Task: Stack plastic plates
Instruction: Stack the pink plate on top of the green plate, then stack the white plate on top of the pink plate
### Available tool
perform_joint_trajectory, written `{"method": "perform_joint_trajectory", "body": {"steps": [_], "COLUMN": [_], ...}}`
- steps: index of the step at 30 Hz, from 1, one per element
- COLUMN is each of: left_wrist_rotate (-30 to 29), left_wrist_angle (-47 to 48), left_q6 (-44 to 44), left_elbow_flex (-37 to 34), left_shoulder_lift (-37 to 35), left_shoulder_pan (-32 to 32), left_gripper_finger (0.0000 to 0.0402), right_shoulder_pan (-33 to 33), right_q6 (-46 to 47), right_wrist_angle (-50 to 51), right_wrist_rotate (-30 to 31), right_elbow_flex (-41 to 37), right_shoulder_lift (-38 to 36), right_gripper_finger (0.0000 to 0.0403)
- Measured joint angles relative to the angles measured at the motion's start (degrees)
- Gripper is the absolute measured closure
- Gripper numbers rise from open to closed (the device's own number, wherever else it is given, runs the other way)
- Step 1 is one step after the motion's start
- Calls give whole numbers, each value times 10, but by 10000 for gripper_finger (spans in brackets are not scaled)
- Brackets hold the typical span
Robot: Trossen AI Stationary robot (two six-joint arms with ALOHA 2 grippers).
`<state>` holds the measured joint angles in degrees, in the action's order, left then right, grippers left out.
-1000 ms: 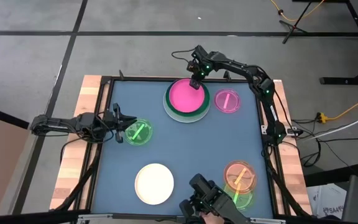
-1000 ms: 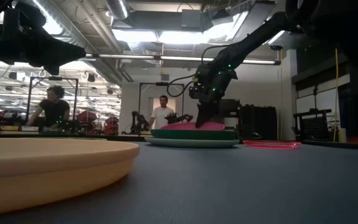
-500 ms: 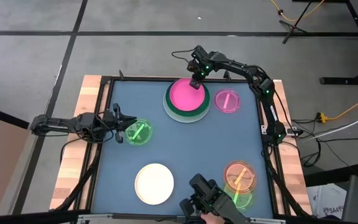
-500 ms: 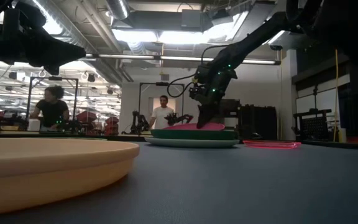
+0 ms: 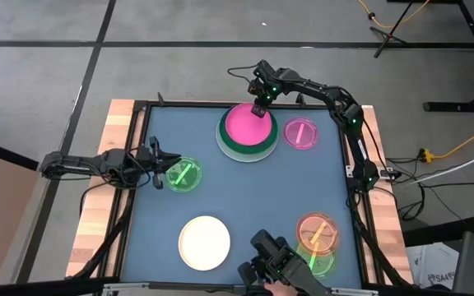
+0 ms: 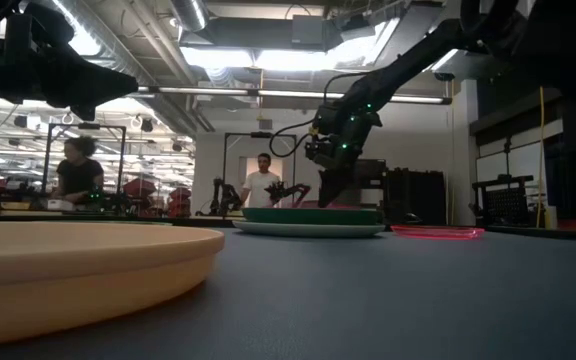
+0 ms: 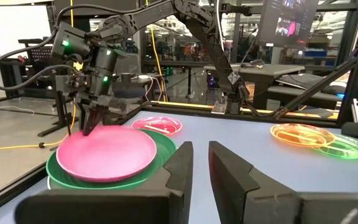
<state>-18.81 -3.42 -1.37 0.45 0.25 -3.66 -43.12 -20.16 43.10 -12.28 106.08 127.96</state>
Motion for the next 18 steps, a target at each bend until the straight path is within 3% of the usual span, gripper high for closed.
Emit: {"method": "perform_joint_trajectory", "body": {"steps": [6,18], "left_wrist_rotate": [0,0], "left_wrist_angle": [0,0], "left_q6": [0,0], "left_elbow_flex": [0,0], "left_shoulder_lift": [0,0], "left_shoulder_pan": [0,0], "left_gripper_finger": [356,356], "right_shoulder_pan": [0,0], "right_q6": [1,0], "right_wrist_angle": [0,12], "right_wrist_rotate": [24,16], "right_elbow_flex": [0,-1], "right_shoulder_lift": [0,-19], "right_gripper_finger": [320,317]}}
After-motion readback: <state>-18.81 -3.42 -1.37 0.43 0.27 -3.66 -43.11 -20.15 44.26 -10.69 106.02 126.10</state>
